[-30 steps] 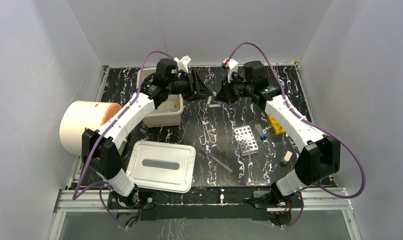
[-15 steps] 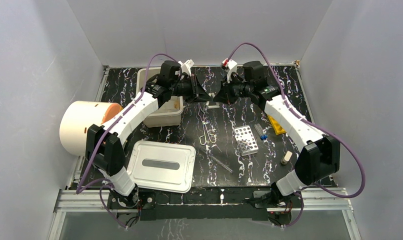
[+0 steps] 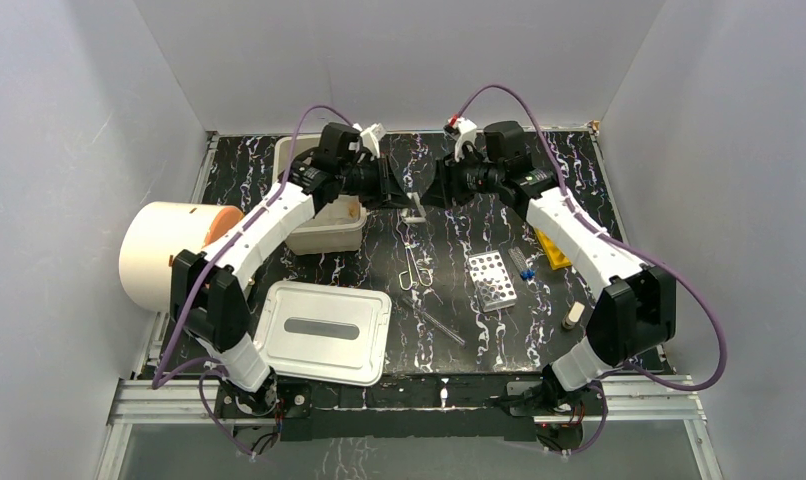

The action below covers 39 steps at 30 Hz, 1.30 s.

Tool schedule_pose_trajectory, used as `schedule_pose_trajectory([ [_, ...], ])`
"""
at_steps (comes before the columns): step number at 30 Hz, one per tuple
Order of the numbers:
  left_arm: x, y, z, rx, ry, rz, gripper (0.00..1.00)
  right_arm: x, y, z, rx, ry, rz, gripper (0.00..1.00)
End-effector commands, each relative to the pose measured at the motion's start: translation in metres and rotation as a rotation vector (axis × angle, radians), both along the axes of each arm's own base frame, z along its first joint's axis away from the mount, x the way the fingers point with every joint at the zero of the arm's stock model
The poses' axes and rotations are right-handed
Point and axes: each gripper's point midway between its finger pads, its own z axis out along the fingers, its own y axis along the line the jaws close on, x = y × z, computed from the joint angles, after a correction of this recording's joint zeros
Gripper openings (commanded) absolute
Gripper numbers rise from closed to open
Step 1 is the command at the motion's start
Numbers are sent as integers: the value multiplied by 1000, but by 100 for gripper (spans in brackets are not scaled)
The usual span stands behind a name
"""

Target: Organize the chemistry lab equipment

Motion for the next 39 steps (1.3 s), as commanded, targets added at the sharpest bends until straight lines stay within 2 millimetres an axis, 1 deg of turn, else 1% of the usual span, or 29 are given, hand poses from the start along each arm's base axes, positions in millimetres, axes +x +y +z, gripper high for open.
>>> schedule_pose_trajectory([
  [1, 10, 44, 33, 47, -78, 90, 0, 2, 0, 58, 88, -131, -28, 60],
  [2, 13, 56, 38, 56, -89, 108, 0, 0, -1, 63, 97, -140, -30, 62],
  [4, 22, 87, 44, 84, -94, 178, 0, 0, -3, 69, 103, -155, -42, 64],
  [5, 26, 110, 48, 102, -92, 231, 0, -1, -5, 70, 101, -156, -51, 65],
  [6, 29, 138, 49, 149, -89, 303, 0, -2, -6, 67, 97, -152, -55, 65],
  [7, 29, 169, 44, 235, -92, 379, 0, -3, -7, 62, 90, -134, -63, 66],
  [8, 31, 189, 38, 311, -95, 435, 0, -3, -8, 57, 87, -118, -68, 66],
  [10, 30, 211, 26, 415, -78, 491, 0, -5, -8, 52, 84, -101, -74, 66],
  [12, 28, 225, 15, 489, -59, 513, 0, -5, -8, 47, 82, -86, -80, 66],
  [14, 30, 230, 3, 525, -61, 505, 0, -6, -9, 41, 77, -72, -84, 66],
  [16, 32, 228, -10, 530, -54, 478, 0, -7, -9, 36, 74, -58, -87, 66],
  [17, 33, 223, -19, 522, -47, 443, 0, -8, -9, 33, 72, -50, -84, 66],
  [20, 35, 204, -34, 457, -25, 350, 0, -9, -9, 28, 72, -34, -80, 66],
  [26, 46, 192, -58, 418, 11, 299, 0, -13, -9, 21, 80, -15, -84, 66],
  [29, 46, 176, -66, 346, 37, 224, 0, -13, -10, 18, 77, -11, -94, 66],
  [31, 48, 175, -76, 346, 55, 217, 0, -13, -11, 17, 75, -11, -98, 66],
  [34, 51, 180, -92, 381, 79, 217, 0, -13, -11, 16, 73, -10, -100, 66],
  [39, 48, 185, -115, 415, 124, 195, 0, -11, -12, 12, 67, -5, -107, 66],
])
